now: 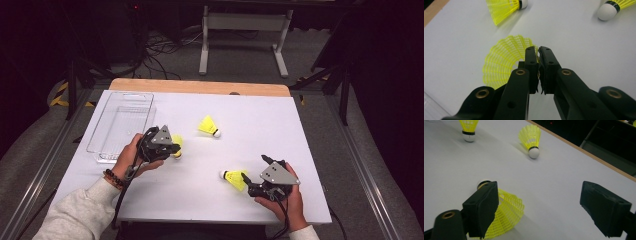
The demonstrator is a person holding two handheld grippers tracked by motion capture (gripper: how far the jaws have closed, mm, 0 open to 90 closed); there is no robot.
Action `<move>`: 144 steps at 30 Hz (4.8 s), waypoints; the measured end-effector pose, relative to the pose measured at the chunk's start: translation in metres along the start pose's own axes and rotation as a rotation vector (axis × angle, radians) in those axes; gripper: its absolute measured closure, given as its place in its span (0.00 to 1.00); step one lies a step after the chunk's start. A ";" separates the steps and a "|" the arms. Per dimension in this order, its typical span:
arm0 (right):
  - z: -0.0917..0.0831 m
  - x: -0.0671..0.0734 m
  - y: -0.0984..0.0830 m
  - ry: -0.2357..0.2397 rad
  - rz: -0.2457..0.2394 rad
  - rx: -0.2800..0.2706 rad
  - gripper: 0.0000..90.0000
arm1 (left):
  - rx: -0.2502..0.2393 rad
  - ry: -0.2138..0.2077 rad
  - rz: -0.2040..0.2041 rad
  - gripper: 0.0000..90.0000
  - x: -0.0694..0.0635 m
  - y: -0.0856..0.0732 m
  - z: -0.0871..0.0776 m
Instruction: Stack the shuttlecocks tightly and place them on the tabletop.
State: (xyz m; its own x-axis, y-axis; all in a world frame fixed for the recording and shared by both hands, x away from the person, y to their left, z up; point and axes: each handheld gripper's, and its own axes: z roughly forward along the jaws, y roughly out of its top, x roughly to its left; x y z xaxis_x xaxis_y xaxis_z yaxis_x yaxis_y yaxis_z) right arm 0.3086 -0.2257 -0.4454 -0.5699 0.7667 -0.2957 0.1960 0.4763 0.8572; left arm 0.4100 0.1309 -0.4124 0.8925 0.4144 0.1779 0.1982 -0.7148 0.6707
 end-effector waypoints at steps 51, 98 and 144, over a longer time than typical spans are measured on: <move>0.001 0.000 -0.004 0.033 0.014 0.035 0.18 | -0.090 -0.137 0.061 0.81 -0.022 0.044 0.034; -0.013 0.009 0.001 0.037 0.005 0.013 0.22 | -0.372 0.062 0.179 0.51 -0.025 -0.015 -0.044; 0.013 0.028 -0.011 0.244 0.039 0.238 0.50 | -0.421 0.098 0.072 0.15 -0.048 -0.125 -0.088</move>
State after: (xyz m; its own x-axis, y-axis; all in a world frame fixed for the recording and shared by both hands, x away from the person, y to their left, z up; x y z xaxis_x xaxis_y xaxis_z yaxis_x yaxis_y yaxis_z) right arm 0.3003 -0.2038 -0.4685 -0.7270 0.6741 -0.1304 0.3856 0.5579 0.7349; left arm 0.3067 0.2496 -0.4411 0.8512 0.4381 0.2889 -0.0639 -0.4598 0.8857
